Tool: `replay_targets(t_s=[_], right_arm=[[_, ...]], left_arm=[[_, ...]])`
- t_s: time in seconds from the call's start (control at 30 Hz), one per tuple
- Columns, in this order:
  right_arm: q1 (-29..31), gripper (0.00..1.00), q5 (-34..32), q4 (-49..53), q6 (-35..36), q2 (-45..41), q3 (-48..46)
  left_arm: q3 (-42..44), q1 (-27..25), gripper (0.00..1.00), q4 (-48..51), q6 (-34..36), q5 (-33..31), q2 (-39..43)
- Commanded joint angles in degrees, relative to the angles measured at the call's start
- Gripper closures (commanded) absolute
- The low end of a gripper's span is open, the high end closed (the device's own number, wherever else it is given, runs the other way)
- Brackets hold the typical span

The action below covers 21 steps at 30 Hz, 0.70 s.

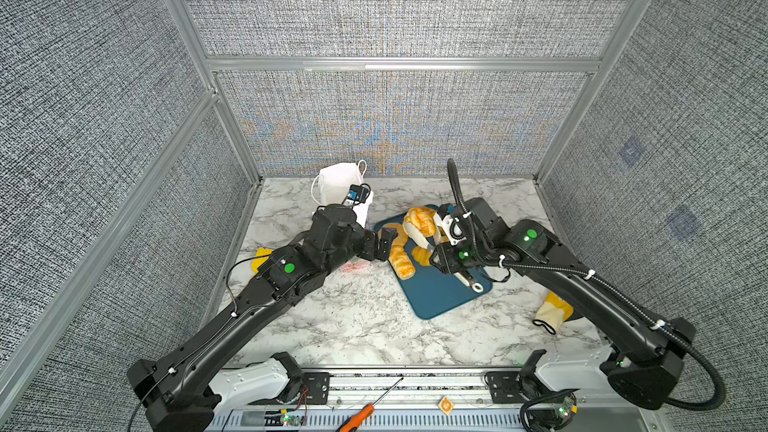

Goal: Place the fake bread into the paper bag
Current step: 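Lift the knotted roll toward the bag with right gripper while left gripper moves beside bag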

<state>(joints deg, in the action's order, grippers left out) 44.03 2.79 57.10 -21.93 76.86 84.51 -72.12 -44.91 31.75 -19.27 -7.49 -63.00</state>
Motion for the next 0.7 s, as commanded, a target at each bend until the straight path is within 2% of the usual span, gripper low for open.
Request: replay_targets(t_s=[0.0, 0.3, 0.67], right_arm=[[0.44, 0.55, 1.14, -2.35, 1.49, 0.88, 2.79], [3.14, 0.55, 2.51, -4.09, 3.07, 5.1, 11.38], [6.35, 0.55, 4.5, -6.04, 6.62, 13.74, 22.52]], left_arm=[[-1.87, 2.16, 0.01, 3.32, 2.09, 1.01, 0.77], [-7.05, 7.4, 0.01, 9.32, 4.96, 3.66, 0.48], [-5.58, 13.32, 0.01, 11.17, 5.19, 3.72, 3.94]])
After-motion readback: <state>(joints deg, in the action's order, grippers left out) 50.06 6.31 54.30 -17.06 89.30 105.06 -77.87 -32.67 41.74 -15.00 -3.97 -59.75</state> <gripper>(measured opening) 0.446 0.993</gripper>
